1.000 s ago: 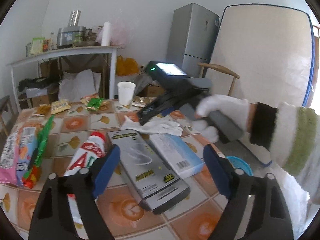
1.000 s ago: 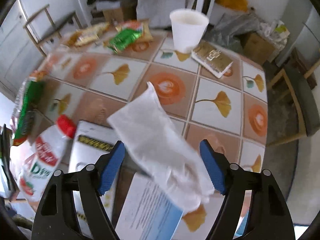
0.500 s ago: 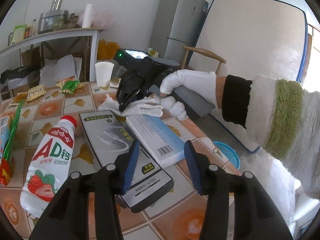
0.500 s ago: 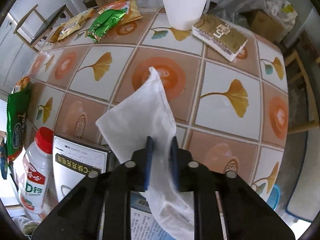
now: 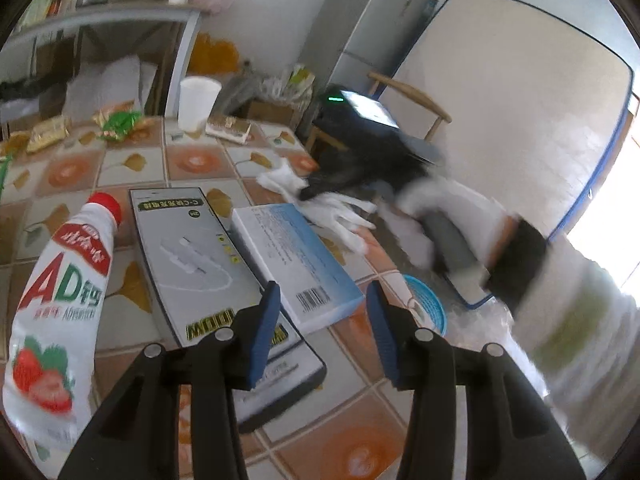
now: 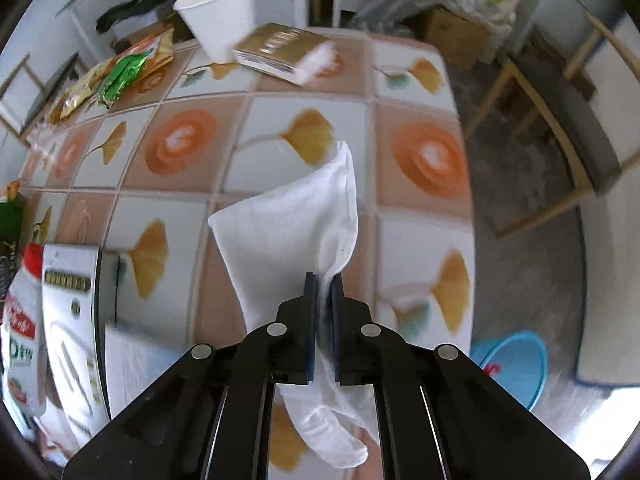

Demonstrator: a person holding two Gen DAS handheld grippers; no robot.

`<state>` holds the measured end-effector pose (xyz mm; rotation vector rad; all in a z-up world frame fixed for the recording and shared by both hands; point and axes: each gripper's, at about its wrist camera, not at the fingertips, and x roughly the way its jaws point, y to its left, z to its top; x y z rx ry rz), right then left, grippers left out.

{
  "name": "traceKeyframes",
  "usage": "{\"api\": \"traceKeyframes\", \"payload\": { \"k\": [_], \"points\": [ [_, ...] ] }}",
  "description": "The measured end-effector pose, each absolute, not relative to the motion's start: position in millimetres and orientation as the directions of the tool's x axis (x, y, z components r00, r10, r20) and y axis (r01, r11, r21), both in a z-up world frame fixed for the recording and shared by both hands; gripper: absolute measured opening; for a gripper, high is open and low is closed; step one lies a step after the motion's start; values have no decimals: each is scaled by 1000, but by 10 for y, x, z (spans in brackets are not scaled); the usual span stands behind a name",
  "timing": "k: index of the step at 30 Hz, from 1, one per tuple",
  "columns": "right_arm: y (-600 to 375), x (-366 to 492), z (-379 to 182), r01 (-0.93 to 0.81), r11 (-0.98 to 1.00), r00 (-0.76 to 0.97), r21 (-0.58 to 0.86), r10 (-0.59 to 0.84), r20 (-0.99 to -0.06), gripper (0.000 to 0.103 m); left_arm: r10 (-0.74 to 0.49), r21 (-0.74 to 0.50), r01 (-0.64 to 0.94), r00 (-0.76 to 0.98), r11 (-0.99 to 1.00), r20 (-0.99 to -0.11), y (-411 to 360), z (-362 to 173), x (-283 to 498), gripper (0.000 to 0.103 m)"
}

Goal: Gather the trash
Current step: 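Grasp the blue-and-white printed card with the left gripper while the right gripper holds the cloth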

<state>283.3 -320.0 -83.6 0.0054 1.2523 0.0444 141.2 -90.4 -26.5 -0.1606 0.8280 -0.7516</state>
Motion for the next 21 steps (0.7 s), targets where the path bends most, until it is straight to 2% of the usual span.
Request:
{"api": "traceKeyframes", "payload": {
  "k": [7,12,17,21],
  "points": [
    [-3457,2202,-874,91,953,310,288,247,-918,5,-617,-450,446,368,774,-696,-1085,-378,1895,46],
    [-3510,1993,-892,132,890,324,437,378,-867,5,-554,-384,443,363,810,-750,-1313,-467,2055,46],
    [-3613,1955,-920,162,855,346,493,419,-840,5,-512,-355,414,371,838,-775,-1341,-518,2087,47],
    [-3617,1821,-916,154,850,349,505,431,-832,5,-536,-403,391,336,827,-774,-1328,-559,2070,49]
  ]
}}
